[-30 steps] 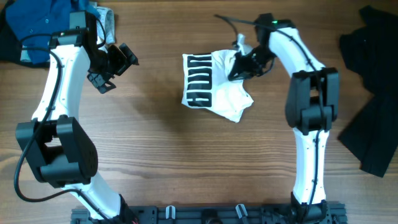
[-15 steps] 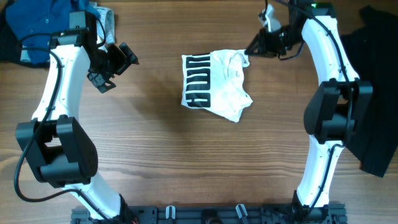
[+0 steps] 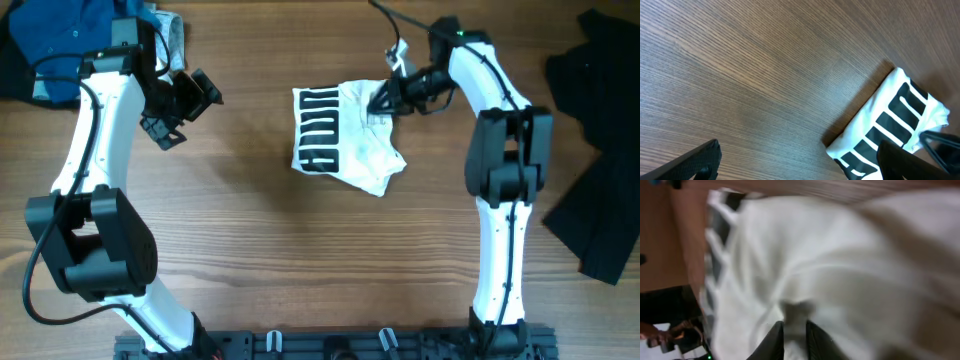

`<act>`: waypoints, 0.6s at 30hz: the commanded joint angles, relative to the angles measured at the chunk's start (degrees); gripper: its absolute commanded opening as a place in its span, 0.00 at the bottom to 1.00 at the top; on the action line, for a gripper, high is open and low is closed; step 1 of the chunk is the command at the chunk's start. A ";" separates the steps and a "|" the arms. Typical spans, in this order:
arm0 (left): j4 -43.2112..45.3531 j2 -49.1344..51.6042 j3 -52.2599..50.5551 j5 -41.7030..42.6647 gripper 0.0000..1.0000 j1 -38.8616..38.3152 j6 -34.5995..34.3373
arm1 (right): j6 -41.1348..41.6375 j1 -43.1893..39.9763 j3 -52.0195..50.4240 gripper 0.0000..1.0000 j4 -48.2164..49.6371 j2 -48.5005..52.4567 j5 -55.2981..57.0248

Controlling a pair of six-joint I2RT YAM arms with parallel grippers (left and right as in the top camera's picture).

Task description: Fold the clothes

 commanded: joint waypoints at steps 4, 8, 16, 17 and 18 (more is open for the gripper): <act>-0.11 0.63 -0.28 -0.52 1.00 0.00 0.07 | 4.00 -5.16 0.26 0.15 1.62 2.60 6.12; -0.13 0.63 -0.28 -0.52 1.00 0.00 0.07 | 4.20 -7.02 1.84 0.18 -0.42 -0.04 6.43; -0.11 0.63 -0.28 -0.52 1.00 0.00 0.07 | 4.55 -8.07 1.92 0.49 -5.86 -12.15 7.82; 0.00 0.63 -0.28 -0.50 1.00 0.00 0.07 | 4.24 -7.89 1.92 0.53 -7.26 -13.62 7.80; 0.04 0.63 -0.28 -0.52 1.00 0.00 0.07 | 3.56 -7.67 1.92 0.53 -8.46 -14.60 7.58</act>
